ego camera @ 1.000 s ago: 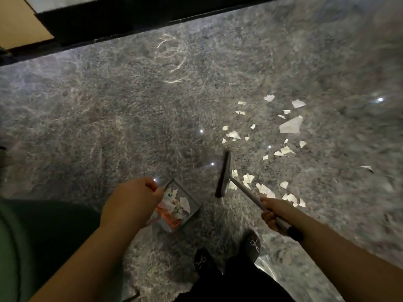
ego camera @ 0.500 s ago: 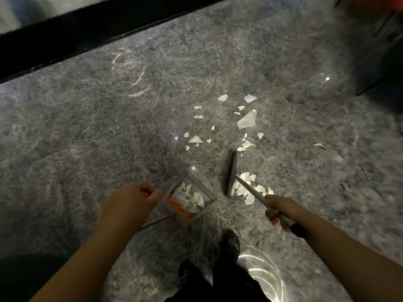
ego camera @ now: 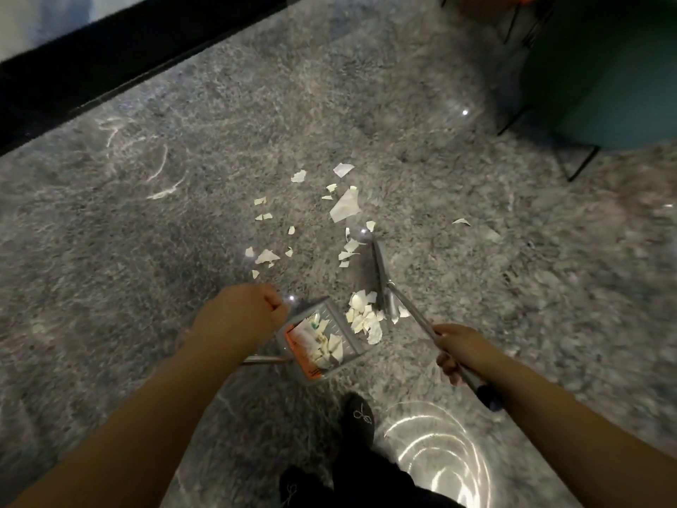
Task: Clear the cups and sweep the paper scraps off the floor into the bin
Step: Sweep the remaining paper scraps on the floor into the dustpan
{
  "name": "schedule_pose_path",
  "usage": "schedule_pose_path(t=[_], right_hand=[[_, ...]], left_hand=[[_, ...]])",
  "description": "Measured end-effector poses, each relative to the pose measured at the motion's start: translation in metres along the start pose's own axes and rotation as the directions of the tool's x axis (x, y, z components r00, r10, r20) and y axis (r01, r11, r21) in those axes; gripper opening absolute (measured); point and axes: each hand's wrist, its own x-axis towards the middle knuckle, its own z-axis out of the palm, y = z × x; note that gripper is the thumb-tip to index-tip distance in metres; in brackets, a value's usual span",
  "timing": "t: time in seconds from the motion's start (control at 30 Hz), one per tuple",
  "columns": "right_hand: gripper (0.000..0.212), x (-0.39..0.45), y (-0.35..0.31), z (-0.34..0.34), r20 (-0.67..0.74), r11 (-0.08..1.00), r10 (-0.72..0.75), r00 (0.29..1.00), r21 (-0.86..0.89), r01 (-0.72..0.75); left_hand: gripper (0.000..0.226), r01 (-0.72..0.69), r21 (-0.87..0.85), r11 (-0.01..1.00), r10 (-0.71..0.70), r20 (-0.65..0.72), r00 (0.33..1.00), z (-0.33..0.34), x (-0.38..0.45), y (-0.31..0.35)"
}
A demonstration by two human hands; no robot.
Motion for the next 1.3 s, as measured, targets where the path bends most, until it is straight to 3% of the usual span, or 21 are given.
schedule_pose_path(t=[0.23, 0.4, 0.73, 0.97, 1.1, 1.3], right_hand=[[0.023, 0.033, 0.021, -0.048, -0.110, 0.987, 0.029, 0.994, -0.155, -0.046], [0.018, 0.056, 0.030, -0.044, -0.121, 0.970, 0.090, 0.989, -0.216, -0.115], [0.041, 0.049, 0.045, 0.039, 0.023, 0.886, 0.132, 0.991, -0.451, -0.108], [0.035, 0.025, 0.057, 0.073, 0.135, 0.773, 0.121, 0.983, -0.634, -0.008], [0.026, 0.010, 0.063, 0.090, 0.179, 0.840, 0.145, 0.973, -0.541, -0.026], [0.034, -0.029, 0.046, 0.093, 0.230, 0.914, 0.102, 0.968, -0.405, 0.000]], left_hand=[[0.020, -0.064, 0.045, 0.997, 0.063, 0.016, 0.998, 0.004, 0.031, 0.041], [0.024, -0.086, 0.030, 0.996, 0.086, -0.006, 0.996, 0.000, 0.040, 0.043], [0.023, -0.090, 0.015, 0.996, 0.090, -0.039, 0.995, -0.003, 0.054, 0.039], [0.017, -0.118, 0.025, 0.993, 0.119, -0.070, 0.990, -0.004, 0.052, 0.040], [0.022, -0.104, 0.028, 0.994, 0.106, -0.081, 0.991, -0.004, 0.045, 0.036], [0.024, -0.139, -0.005, 0.990, 0.137, -0.126, 0.982, 0.001, 0.028, 0.024]])
